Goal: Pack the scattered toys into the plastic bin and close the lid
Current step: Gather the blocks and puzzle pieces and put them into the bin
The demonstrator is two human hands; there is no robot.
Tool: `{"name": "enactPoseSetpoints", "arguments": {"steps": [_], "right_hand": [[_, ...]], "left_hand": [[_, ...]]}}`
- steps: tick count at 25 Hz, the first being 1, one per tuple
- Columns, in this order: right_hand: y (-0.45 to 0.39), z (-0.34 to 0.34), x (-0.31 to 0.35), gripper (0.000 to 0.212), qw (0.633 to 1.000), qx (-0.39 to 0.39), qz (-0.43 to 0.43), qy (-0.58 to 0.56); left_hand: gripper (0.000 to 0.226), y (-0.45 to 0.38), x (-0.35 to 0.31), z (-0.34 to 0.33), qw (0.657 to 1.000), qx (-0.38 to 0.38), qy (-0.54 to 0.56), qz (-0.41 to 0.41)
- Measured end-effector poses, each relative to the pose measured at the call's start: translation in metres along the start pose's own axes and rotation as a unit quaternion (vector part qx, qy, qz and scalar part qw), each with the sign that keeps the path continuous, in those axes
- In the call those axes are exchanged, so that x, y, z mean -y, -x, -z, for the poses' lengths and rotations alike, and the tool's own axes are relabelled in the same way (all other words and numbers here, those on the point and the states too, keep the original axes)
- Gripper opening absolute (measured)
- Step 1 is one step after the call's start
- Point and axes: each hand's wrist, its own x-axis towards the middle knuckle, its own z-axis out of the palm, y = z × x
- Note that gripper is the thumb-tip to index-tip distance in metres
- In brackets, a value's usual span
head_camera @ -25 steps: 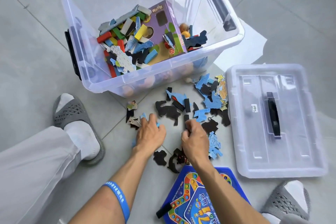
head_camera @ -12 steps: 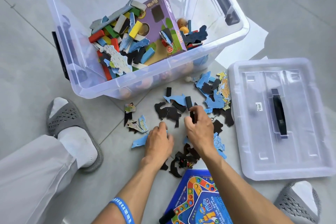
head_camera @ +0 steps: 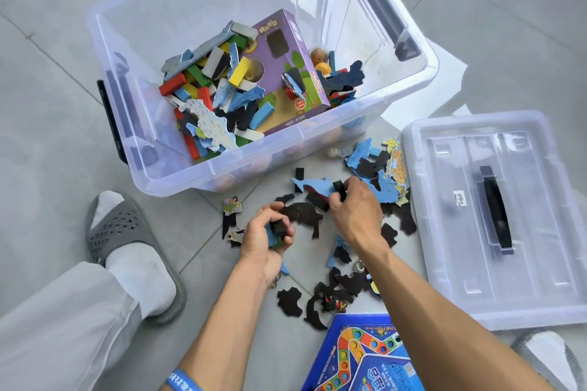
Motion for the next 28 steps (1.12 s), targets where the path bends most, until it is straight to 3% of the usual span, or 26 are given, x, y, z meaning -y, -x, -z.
{"name": "enactPoseSetpoints", "arguments": {"steps": [4, 9, 15, 23, 26, 28], "right_hand": [[-0.009, 0.0, 0.014, 0.015, 1.0, -0.015, -0.016, -0.001], [-0.014, -0.009, 0.026, 0.023, 0.984, 0.069, 0.11, 0.122], [0.009, -0.015, 0.003, 0.028, 0.964, 0.042, 0.193, 0.176], [0.009, -0.024, 0.001, 0.023, 0.986, 0.028, 0.124, 0.108], [0.008, -0.026, 0.004, 0.021, 0.978, 0.038, 0.15, 0.14], [0.002, -0.02, 0.008, 0.025, 0.99, 0.075, 0.103, 0.055]], "left_hand": [[0.027, -0.007, 0.002, 0.004, 0.999, -0.008, 0.04, 0.005], [0.022, -0.006, 0.012, 0.008, 0.999, -0.022, 0.038, 0.006], [0.017, -0.008, 0.014, 0.008, 0.998, -0.028, 0.061, 0.013], [0.017, -0.01, 0.01, 0.007, 0.997, -0.008, 0.076, 0.001], [0.016, -0.008, 0.012, 0.005, 0.998, -0.001, 0.069, 0.009], [0.017, -0.004, 0.012, 0.002, 0.997, 0.007, 0.075, 0.01]]}}
